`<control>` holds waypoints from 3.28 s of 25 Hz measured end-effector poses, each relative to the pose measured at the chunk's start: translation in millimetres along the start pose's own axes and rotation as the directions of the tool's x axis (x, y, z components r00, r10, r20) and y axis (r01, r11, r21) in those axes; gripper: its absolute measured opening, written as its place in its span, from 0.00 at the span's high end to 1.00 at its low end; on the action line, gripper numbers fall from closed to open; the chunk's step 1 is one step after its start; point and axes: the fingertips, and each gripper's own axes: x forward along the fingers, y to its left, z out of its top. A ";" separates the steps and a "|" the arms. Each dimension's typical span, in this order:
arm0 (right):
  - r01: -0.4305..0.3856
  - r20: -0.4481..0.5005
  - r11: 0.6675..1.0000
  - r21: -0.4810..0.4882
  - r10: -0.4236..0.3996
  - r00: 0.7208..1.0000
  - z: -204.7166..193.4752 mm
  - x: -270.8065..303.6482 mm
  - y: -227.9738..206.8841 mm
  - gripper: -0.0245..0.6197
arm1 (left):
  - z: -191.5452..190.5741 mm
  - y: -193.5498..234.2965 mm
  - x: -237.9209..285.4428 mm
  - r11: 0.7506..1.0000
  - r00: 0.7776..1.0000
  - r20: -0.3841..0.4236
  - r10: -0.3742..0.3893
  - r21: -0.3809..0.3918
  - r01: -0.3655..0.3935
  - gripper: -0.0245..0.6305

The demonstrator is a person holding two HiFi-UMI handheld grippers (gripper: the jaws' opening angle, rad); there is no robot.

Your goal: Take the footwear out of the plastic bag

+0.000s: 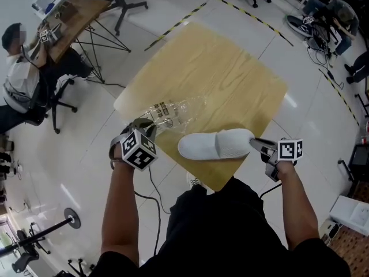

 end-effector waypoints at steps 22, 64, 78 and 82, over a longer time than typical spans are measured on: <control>-0.057 0.002 0.997 0.045 0.057 0.998 -4.5 21.0 5.8 0.85 | 131.3 -54.6 115.9 0.979 0.979 -0.109 -0.172 0.091 0.182 0.89; -0.200 0.302 0.908 -0.368 0.320 0.898 -105.5 -163.0 222.7 0.96 | 93.1 -304.0 -180.0 0.521 0.764 0.642 0.063 -0.674 0.523 0.95; -0.112 0.218 0.835 -0.539 0.267 0.939 -205.8 -235.2 182.2 0.96 | 84.5 -424.9 -224.0 0.605 0.840 0.520 0.155 -0.722 0.336 0.95; -0.100 0.209 0.804 -0.586 0.269 0.940 -208.9 -241.3 188.2 0.96 | 84.1 -429.3 -232.1 0.616 0.842 0.516 0.159 -0.718 0.324 0.95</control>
